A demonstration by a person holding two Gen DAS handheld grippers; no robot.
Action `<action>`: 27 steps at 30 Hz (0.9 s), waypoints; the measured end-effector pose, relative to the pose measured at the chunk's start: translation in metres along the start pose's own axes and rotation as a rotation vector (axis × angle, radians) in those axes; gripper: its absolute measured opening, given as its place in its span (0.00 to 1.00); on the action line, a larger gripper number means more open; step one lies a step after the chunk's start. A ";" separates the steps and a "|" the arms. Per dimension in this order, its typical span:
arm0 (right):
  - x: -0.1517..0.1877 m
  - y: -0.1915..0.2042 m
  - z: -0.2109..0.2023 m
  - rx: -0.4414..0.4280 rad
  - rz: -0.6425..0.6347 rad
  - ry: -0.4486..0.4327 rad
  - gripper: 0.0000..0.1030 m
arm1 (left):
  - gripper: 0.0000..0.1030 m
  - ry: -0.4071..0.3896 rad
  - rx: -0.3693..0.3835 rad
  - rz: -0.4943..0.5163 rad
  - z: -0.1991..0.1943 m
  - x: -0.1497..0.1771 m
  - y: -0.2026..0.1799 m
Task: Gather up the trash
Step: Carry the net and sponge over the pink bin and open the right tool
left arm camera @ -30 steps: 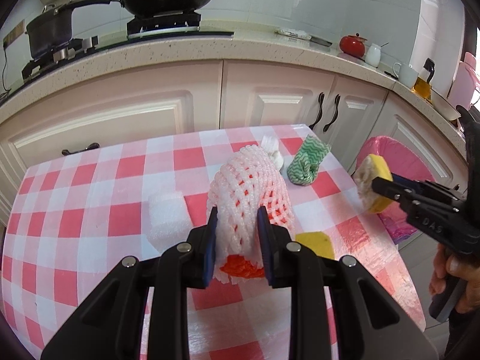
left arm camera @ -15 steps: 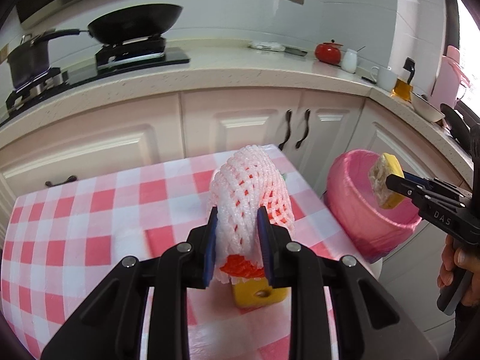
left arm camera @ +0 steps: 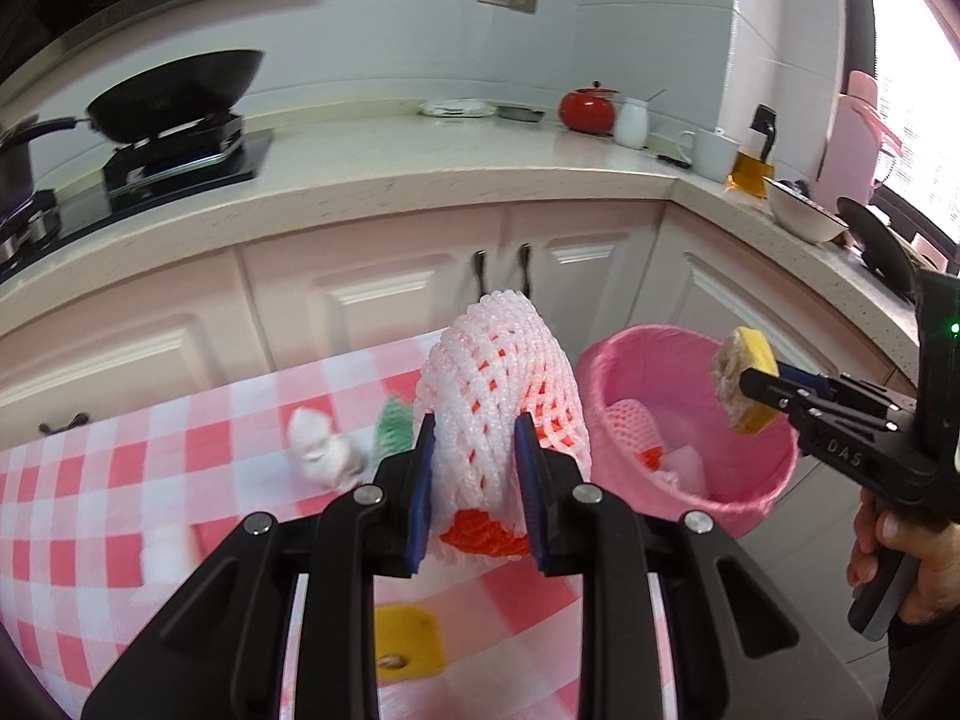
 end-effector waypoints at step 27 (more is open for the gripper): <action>0.012 -0.091 -0.007 0.086 0.117 -0.020 0.50 | 0.41 0.053 0.153 0.063 0.086 -0.031 -0.117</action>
Point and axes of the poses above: each gripper's, at about its wrist camera, not at the fingertips, and z roughly the way its jaws point, y to its left, x to its underside, the point moved 8 cm from there along z, roughly the way its jaws point, and after that the axes turned 7 degrees about x, right-handed, at the moved point
